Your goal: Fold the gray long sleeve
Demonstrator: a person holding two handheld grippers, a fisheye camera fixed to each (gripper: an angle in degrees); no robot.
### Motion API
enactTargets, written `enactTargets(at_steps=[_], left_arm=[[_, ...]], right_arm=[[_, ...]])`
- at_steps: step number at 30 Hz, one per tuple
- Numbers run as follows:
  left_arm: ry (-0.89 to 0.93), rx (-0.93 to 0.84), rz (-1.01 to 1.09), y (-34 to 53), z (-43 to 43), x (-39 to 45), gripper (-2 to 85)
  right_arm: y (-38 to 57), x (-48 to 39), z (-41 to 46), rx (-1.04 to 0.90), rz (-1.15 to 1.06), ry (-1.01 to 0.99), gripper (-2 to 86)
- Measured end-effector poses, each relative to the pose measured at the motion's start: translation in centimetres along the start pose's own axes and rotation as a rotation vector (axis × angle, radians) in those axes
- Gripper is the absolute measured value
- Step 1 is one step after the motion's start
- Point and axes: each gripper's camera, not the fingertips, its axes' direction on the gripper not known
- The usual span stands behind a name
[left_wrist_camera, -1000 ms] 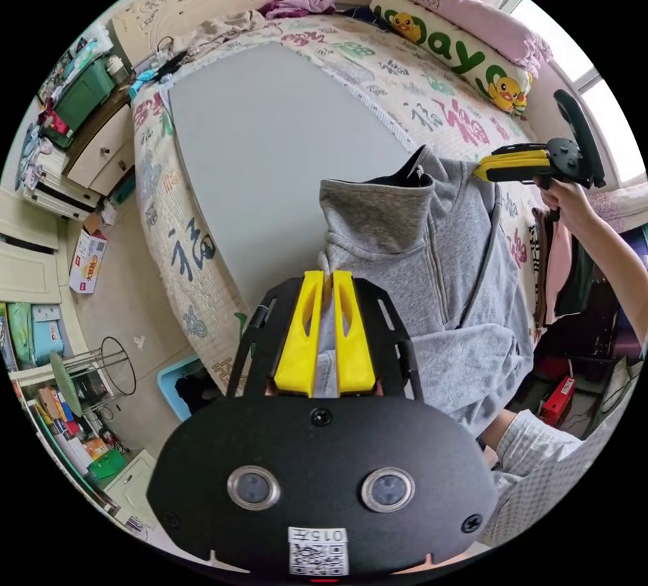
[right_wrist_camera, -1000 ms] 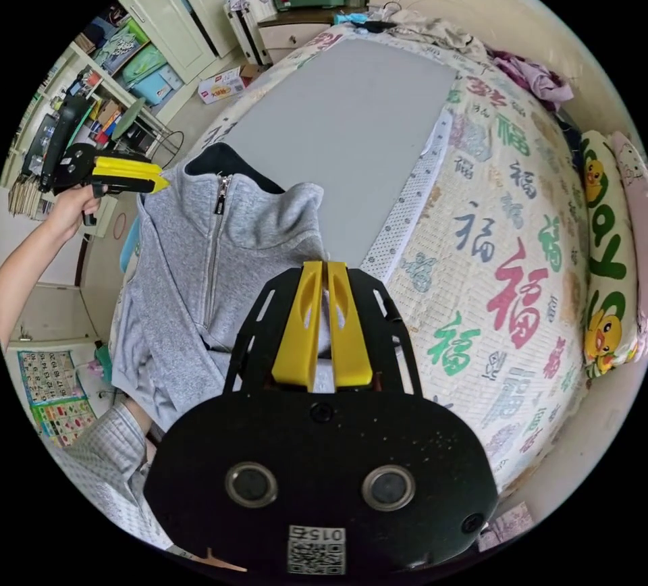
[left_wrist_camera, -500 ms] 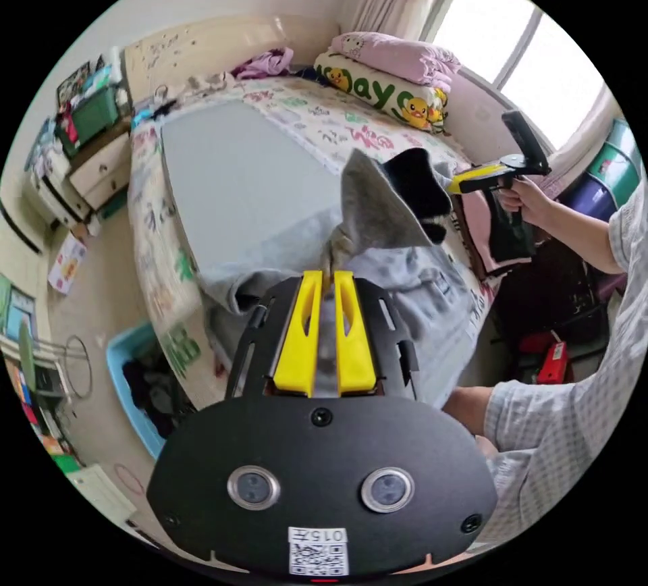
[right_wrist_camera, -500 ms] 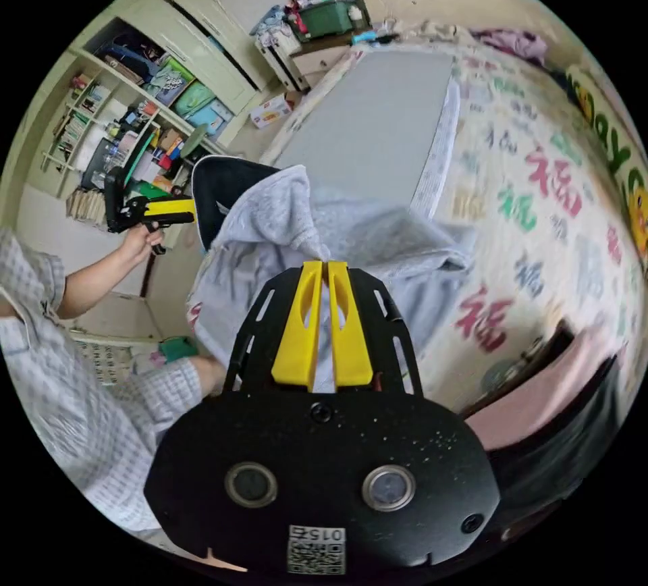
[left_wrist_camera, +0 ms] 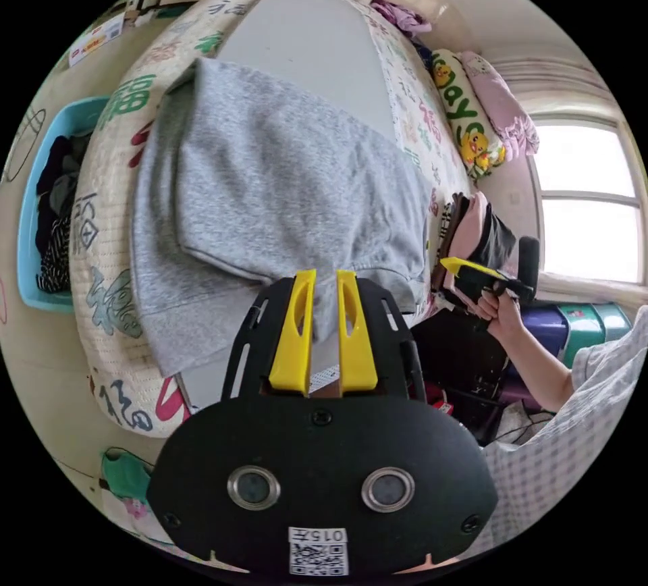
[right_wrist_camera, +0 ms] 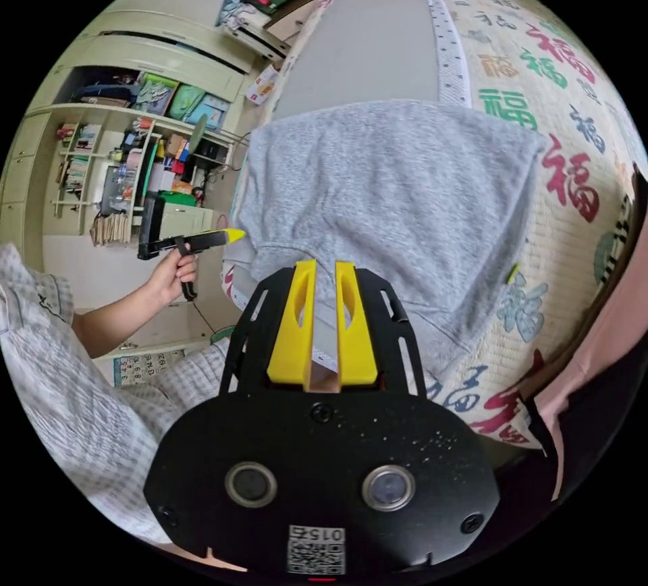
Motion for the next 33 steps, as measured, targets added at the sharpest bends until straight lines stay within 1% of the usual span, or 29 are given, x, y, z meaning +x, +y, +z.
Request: enactTargets(at_steps=[3,5,6,7,8,10,12,14,15,16,17,19,22,25,27,29,30,31,33], left_arm=[[-0.041,-0.106,0.057,-0.5,3.1,0.3,5.5],[-0.146,-0.175,0.044,0.0,5.4,-0.8,3.3],[-0.161,-0.189,0.036,0.1,5.8,-1.2,2.9],[-0.155,-0.174,0.037,0.4,5.9,-1.8,2.1],[-0.147,-0.176,0.031,0.5,5.8,-2.5,1.4],[-0.106,-0.204,0.033,0.5,5.5,-3.5,0.6],[-0.025,-0.171,0.056,0.6,4.0,-4.9,0.1],[0.065,-0.060,-0.005,0.4,0.4,-8.4,0.4],[0.073,-0.031,-0.035,0.2,-0.6,-9.5,1.0],[0.080,0.035,-0.095,-0.1,-2.7,-11.8,2.2],[0.085,0.100,-0.143,-0.6,-4.5,-14.0,4.2],[0.092,0.176,-0.194,-1.7,-6.6,-17.0,6.5],[0.129,0.236,-0.233,-4.6,-7.8,-21.2,8.1],[0.173,0.245,-0.275,-8.1,-6.8,-24.4,9.7],[0.237,0.250,-0.304,-10.1,-5.5,-26.0,11.4],[0.350,0.217,-0.310,-12.6,-3.6,-27.6,12.4],[0.365,0.210,-0.313,-13.1,-3.2,-27.8,12.5],[0.387,0.204,-0.316,-14.1,-2.5,-28.3,12.3],[0.386,0.181,-0.320,-15.3,-1.9,-28.8,10.8]], right_arm=[[-1.0,-1.4,3.5,-0.085,-0.064,-0.043,4.6],[-0.1,-1.6,8.3,-0.210,-0.091,-0.010,2.9],[0.3,-1.4,9.6,-0.248,-0.079,0.002,2.4],[1.4,-1.1,12.1,-0.321,-0.055,0.033,1.6],[2.6,-1.0,13.6,-0.352,-0.040,0.079,1.0],[3.5,-1.1,13.5,-0.325,-0.011,0.107,0.6],[3.9,-1.6,12.8,-0.303,-0.017,0.118,0.8],[4.2,-2.6,10.8,-0.234,-0.029,0.151,2.5],[4.2,-2.9,10.3,-0.212,-0.030,0.167,3.1],[4.0,-4.0,9.4,-0.160,-0.049,0.206,4.5],[3.7,-5.5,8.9,-0.112,-0.092,0.238,6.0],[2.7,-8.3,9.5,-0.075,-0.177,0.240,8.0],[0.4,-12.9,13.4,-0.105,-0.292,0.159,9.4],[-1.6,-17.3,18.2,-0.130,-0.399,0.092,10.4],[-2.5,-19.2,21.3,-0.172,-0.429,0.124,11.4],[-3.2,-20.7,25.4,-0.247,-0.451,0.204,12.1],[-3.3,-20.8,26.3,-0.266,-0.453,0.227,11.7],[-3.5,-21.0,28.2,-0.311,-0.453,0.275,10.9],[-3.6,-21.0,30.4,-0.372,-0.447,0.364,5.9]])
